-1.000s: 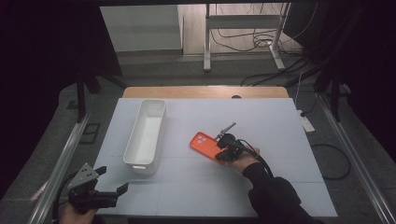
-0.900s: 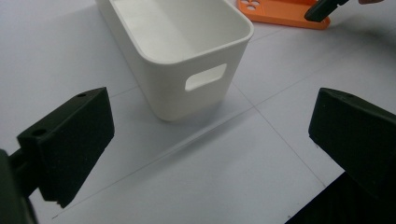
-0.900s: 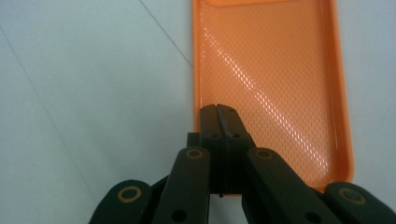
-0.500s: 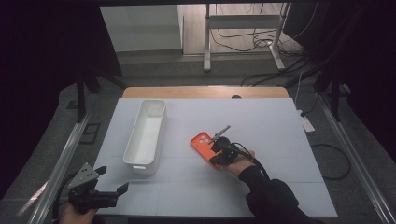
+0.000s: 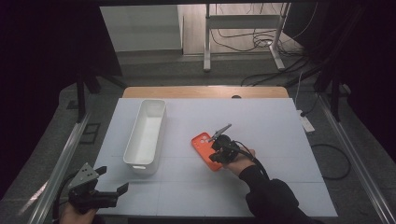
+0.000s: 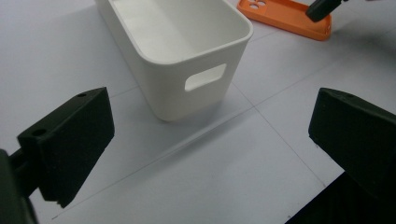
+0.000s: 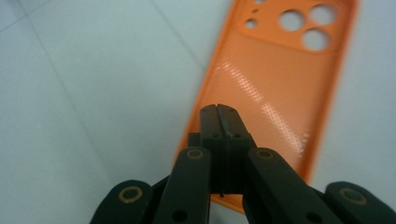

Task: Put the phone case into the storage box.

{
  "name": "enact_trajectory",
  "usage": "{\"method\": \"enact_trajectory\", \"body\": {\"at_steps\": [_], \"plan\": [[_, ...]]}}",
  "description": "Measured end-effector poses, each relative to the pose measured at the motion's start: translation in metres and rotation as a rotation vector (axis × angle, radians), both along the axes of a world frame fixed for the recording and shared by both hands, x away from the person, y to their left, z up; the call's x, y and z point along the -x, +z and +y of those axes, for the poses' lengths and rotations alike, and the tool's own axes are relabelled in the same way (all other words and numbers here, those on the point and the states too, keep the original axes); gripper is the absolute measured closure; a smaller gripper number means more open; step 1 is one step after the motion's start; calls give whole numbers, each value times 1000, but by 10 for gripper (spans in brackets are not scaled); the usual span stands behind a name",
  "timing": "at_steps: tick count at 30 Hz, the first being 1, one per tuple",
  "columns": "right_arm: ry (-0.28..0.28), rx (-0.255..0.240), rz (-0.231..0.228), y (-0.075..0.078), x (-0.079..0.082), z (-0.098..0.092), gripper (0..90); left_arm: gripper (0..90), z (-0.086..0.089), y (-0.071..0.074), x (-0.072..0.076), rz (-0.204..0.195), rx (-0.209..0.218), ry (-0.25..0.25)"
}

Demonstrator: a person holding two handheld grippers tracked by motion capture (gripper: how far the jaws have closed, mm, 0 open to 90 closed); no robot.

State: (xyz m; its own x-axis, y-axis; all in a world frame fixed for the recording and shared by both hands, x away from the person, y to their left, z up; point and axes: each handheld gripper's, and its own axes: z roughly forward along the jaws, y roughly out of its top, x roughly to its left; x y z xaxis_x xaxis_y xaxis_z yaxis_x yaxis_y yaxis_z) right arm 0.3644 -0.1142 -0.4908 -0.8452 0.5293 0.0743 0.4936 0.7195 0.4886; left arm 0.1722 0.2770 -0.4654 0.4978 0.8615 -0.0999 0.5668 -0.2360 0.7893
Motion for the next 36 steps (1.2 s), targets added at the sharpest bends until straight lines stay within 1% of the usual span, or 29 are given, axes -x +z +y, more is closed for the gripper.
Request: {"method": "enact_trajectory", "body": {"at_steps": [2, 5, 6, 9, 12, 13, 14, 17, 18, 20, 22, 25, 27, 29, 32, 34, 36], "plan": [[-23, -6, -31, 5, -3, -7, 875, 11, 0, 0, 0, 1, 1, 0], [-44, -15, -53, 10, -7, -13, 828, 12, 0, 0, 0, 0, -1, -1], [-62, -20, -64, 12, -9, -16, 801, 12, 0, 0, 0, -1, -4, -1], [-90, -38, -70, 16, -12, -22, 712, 13, 0, 0, 0, 0, -7, -4], [-99, -50, -78, 18, -14, -26, 635, 13, -1, 0, 0, 0, -8, -4], [-99, -50, -78, 18, -14, -26, 635, 13, -1, 0, 0, 0, -8, -4], [-118, -57, -88, 19, -15, -29, 560, 13, -1, 0, 0, -1, -8, -5], [-130, -72, -79, 20, -18, -31, 481, 13, -1, 0, 0, -1, -9, -6], [-130, -72, -79, 20, -18, -31, 481, 13, -1, 0, 0, -2, -9, -6], [-130, -78, -83, 20, -18, -31, 432, 14, -1, 0, 0, -2, -10, -6], [-132, -84, -89, 20, -18, -31, 364, 14, -1, 0, 0, -1, -10, -7], [-144, -75, -106, 20, -18, -29, 236, 14, -1, 0, 0, -2, -11, -8], [-156, -79, -102, 20, -18, -29, 184, 14, -1, 0, 0, -2, -12, -8], [-168, -97, -89, 20, -19, -29, 123, 14, -1, 0, 0, -2, -12, -9], [-177, -91, -102, 17, -19, -28, 32, 14, -1, 0, 0, -2, -13, -10], [-171, -83, -107, 16, -20, -28, 0, 14, -1, 0, 0, -2, -14, -10], [-170, -86, -101, 15, -20, -28, 0, 14, -1, 0, 0, -3, -15, -10]]}}
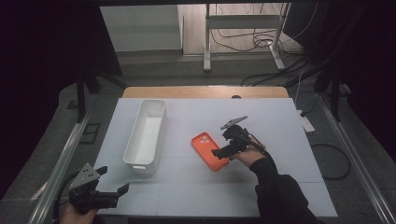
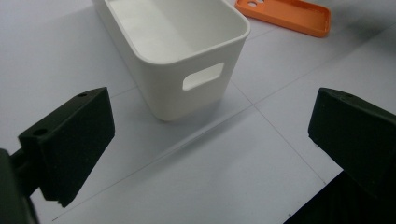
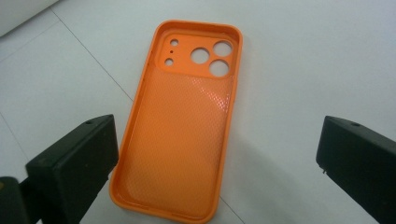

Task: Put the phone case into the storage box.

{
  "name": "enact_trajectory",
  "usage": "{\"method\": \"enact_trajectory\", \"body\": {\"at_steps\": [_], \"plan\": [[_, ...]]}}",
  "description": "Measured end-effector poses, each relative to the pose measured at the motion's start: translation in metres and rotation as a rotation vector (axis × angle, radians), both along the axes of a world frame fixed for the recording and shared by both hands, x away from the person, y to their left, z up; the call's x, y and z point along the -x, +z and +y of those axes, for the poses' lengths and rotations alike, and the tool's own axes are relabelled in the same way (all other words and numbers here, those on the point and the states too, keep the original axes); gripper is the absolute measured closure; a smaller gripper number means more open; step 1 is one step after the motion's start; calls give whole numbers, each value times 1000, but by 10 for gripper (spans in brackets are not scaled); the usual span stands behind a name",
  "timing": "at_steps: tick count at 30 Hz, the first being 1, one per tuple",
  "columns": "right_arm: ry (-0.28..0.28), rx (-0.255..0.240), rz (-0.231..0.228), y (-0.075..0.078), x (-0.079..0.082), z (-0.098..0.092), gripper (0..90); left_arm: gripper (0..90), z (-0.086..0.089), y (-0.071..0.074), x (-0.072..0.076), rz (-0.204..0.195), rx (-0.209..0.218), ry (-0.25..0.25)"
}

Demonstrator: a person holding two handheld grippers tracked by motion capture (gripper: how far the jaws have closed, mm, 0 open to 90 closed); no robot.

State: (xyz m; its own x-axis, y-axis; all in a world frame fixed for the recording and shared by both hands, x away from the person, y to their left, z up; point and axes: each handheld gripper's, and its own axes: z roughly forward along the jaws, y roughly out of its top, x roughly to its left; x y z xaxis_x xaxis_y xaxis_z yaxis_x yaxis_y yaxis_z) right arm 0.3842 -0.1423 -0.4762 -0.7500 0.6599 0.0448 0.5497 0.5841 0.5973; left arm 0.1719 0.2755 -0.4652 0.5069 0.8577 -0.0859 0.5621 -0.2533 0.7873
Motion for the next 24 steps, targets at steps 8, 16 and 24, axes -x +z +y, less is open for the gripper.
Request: {"method": "enact_trajectory", "body": {"at_steps": [8, 16, 24], "plan": [[25, 47, -14, -8, 0, 3, 0, 14, 0, 0, 0, -1, -3, -1], [0, 105, 37, -26, -4, 2, 0, 14, 0, 0, 0, -1, -4, -3], [0, 141, 56, -41, -7, 3, 0, 14, 0, 0, 0, 0, -2, -5]]}}
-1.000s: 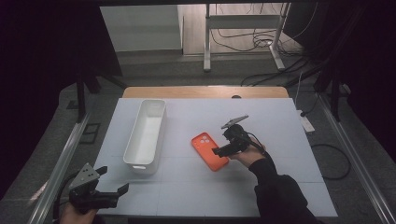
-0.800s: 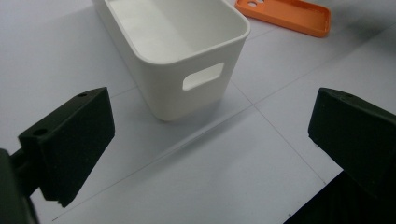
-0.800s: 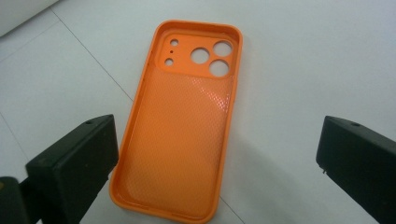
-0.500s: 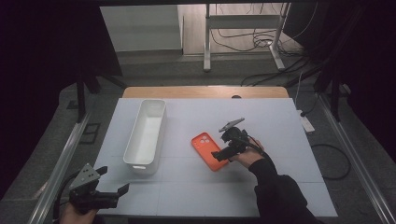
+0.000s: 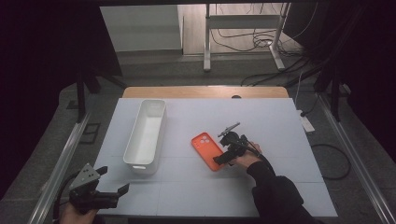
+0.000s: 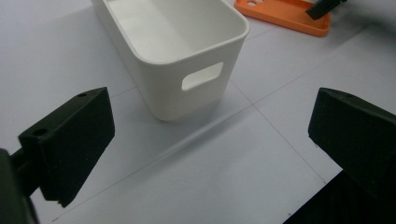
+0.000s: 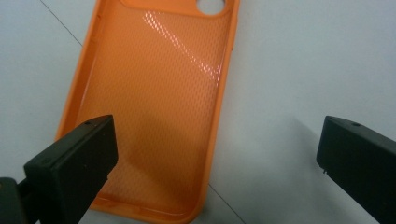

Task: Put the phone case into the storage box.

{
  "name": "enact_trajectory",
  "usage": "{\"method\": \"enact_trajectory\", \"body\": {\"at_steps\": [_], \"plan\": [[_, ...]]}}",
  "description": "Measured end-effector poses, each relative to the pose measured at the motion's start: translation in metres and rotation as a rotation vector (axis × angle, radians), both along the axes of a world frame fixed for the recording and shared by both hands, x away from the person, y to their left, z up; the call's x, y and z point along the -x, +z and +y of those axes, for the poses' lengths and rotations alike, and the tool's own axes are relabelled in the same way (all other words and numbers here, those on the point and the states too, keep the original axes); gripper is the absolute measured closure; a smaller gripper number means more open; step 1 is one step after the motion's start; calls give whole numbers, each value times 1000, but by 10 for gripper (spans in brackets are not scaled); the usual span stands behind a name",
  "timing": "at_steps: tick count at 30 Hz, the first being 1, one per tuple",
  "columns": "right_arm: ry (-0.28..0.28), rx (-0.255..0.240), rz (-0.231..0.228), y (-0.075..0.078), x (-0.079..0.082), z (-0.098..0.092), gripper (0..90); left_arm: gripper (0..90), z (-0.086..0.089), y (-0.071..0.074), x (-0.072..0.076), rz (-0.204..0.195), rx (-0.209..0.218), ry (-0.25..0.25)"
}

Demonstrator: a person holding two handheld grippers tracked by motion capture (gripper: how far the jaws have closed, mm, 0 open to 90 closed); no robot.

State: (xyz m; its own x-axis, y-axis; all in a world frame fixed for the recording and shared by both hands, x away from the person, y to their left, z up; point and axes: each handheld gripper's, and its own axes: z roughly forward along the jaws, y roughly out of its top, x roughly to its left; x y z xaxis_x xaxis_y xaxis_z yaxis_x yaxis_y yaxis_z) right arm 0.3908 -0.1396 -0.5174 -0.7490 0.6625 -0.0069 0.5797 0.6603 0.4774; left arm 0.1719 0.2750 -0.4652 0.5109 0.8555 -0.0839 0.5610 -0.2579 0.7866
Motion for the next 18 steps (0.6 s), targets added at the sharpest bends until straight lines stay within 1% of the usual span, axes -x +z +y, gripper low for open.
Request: {"method": "enact_trajectory", "body": {"at_steps": [3, 5, 7, 8, 11, 18], "plan": [[-4, 13, 3, -2, 0, 1, 0, 13, 0, 0, 0, -1, -1, 0], [-14, 12, -8, -3, -1, 0, 0, 14, 0, 0, 0, 0, -1, 0], [-31, 1, -10, -4, -2, -1, 0, 14, 0, 0, 0, -1, -1, 0], [-31, 1, -10, -4, -2, -1, 0, 14, 0, 0, 0, 0, -1, -1], [-58, -2, -10, -4, -2, 0, 0, 14, 0, 0, 0, 0, -1, -1], [-56, 15, 9, -2, -3, 0, 5, 14, -1, 0, 0, 0, -3, -2]]}}
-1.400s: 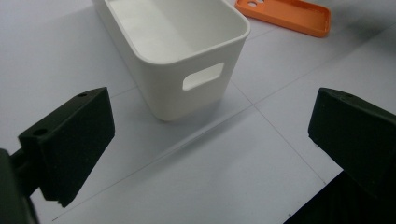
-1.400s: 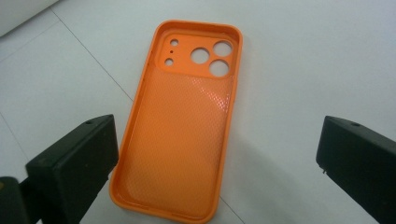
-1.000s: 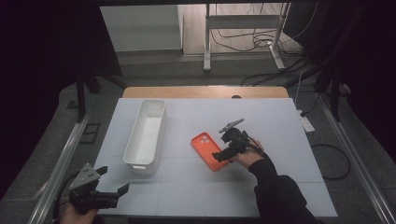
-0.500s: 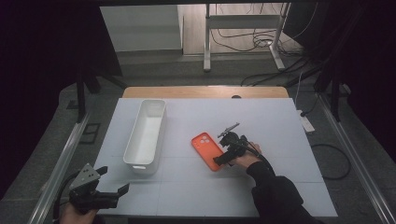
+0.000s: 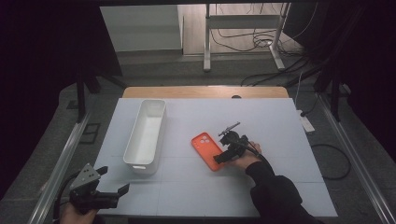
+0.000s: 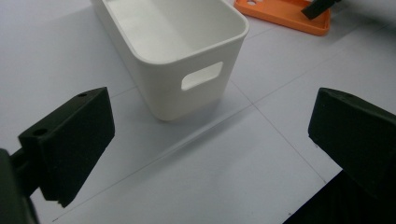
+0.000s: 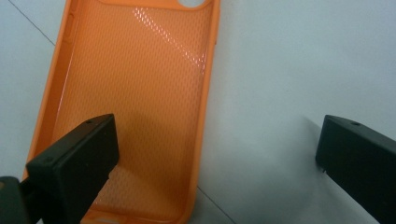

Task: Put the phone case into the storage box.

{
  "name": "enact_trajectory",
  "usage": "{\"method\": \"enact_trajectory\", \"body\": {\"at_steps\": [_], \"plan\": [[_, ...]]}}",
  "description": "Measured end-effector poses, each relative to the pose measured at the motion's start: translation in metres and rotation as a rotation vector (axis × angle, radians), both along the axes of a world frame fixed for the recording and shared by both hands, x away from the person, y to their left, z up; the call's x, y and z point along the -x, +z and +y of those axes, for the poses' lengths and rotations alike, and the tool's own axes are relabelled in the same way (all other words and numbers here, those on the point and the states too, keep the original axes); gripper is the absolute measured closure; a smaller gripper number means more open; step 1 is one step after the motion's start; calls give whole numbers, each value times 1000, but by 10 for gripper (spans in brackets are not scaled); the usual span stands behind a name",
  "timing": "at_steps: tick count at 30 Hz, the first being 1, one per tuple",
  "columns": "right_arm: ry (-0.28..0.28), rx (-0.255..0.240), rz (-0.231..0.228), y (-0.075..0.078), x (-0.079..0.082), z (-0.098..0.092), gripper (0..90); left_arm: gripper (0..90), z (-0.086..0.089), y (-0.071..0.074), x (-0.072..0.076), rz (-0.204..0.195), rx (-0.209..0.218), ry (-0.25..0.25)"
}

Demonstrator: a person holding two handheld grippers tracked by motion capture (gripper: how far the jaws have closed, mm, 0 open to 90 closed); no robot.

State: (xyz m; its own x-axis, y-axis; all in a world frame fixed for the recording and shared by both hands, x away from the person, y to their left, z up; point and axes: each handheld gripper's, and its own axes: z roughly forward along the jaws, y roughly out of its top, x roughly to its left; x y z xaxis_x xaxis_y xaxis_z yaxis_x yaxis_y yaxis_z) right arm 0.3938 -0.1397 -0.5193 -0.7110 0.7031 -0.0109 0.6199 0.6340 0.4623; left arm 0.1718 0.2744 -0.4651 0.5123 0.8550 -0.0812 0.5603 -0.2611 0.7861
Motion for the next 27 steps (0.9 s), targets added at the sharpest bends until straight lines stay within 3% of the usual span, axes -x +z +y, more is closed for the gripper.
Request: {"method": "enact_trajectory", "body": {"at_steps": [3, 11, 13, 17, 21, 27], "plan": [[-1, 5, 3, 4, 0, -2, 115, 14, 0, 0, 0, 0, -2, 0], [35, -17, 22, 13, -3, -5, 525, 14, -1, 0, -1, 0, -6, -1], [40, -21, 28, 14, -3, -5, 561, 14, -1, 0, 0, -1, -6, -1], [55, -36, 60, 15, -3, -2, 740, 14, -1, 0, -1, 0, -8, -1], [11, -59, 105, 15, -5, -1, 839, 15, -1, 0, 0, 0, -11, -3], [-6, -30, 94, 17, -5, 2, 878, 15, -1, 0, 0, 0, -13, -3]]}}
